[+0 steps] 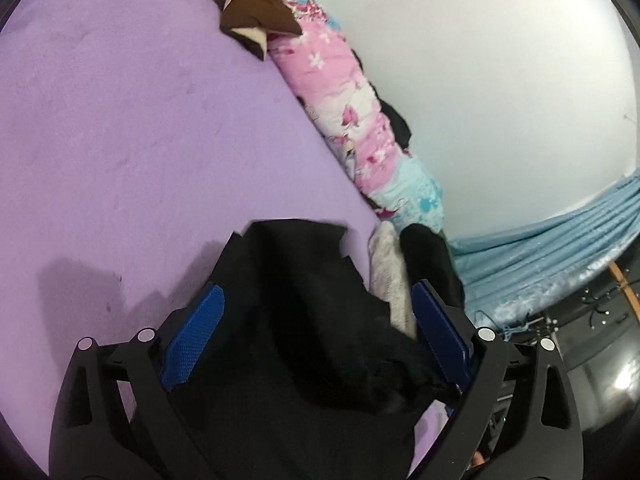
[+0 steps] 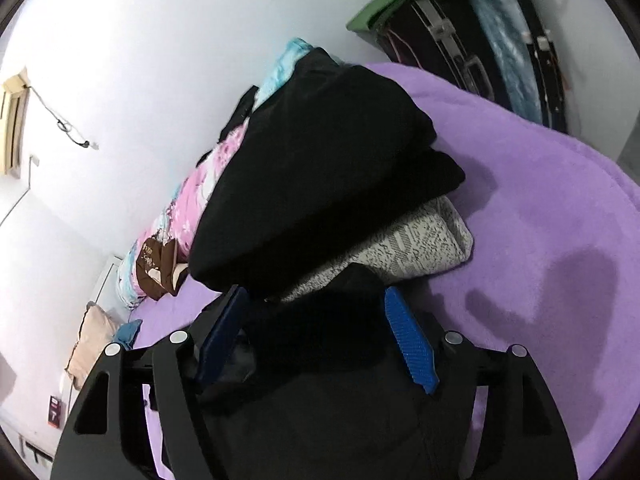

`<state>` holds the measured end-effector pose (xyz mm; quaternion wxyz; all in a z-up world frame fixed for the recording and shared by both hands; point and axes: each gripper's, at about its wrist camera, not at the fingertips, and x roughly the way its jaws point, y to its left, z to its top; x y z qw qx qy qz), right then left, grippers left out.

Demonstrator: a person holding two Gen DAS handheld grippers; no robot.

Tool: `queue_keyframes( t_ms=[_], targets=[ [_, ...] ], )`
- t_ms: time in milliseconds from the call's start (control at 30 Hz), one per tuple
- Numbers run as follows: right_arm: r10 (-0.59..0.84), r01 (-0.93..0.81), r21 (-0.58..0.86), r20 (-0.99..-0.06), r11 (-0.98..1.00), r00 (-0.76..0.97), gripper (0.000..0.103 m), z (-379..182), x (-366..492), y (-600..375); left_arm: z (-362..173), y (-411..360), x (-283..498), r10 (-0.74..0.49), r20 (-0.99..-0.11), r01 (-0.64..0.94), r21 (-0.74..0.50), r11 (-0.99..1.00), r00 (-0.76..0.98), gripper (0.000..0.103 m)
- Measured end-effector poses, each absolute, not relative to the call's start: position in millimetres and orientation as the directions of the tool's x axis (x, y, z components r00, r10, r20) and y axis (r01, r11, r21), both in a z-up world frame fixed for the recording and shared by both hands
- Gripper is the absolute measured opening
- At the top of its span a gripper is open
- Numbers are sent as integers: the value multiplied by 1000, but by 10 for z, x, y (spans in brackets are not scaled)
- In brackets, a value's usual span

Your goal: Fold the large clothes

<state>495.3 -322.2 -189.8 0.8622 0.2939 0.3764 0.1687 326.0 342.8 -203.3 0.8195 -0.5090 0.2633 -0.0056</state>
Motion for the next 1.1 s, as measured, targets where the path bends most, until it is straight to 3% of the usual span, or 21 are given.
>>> queue_keyframes(
  t_ms=[267,333,400,600,700,867,1100],
  targets=[
    [518,-185,536,-581,824,628,73,-1781,4704,-2881,-2066,3546,3073,-257,-458,-314,-837,449,851,91],
    [509,-263,449,-617,854,601,74,-1737,4628,-2623,-2115,3578,3019,-240,-521,-375,-803,463,819,91],
    [499,-390,323,-672,863,547,76,-1721,4535,-2205,-2194,3584,2981,-196,-638,-474,-713,517,745,91],
    [479,-729,55,-787,683,390,77,-1847,4174,-955,-2304,3615,2903,-187,-743,-511,-597,618,642,91],
    [454,-806,13,-832,592,319,77,-1997,4068,-536,-2389,3584,2917,-234,-779,-497,-569,656,582,92],
    [437,-831,0,-851,557,292,77,-2158,4023,-158,-2564,3563,2920,-279,-818,-500,-538,679,503,92],
    [425,-785,-14,-835,619,349,77,-2150,4320,121,-2680,3498,2891,-350,-804,-452,-569,687,481,92]
  ],
)
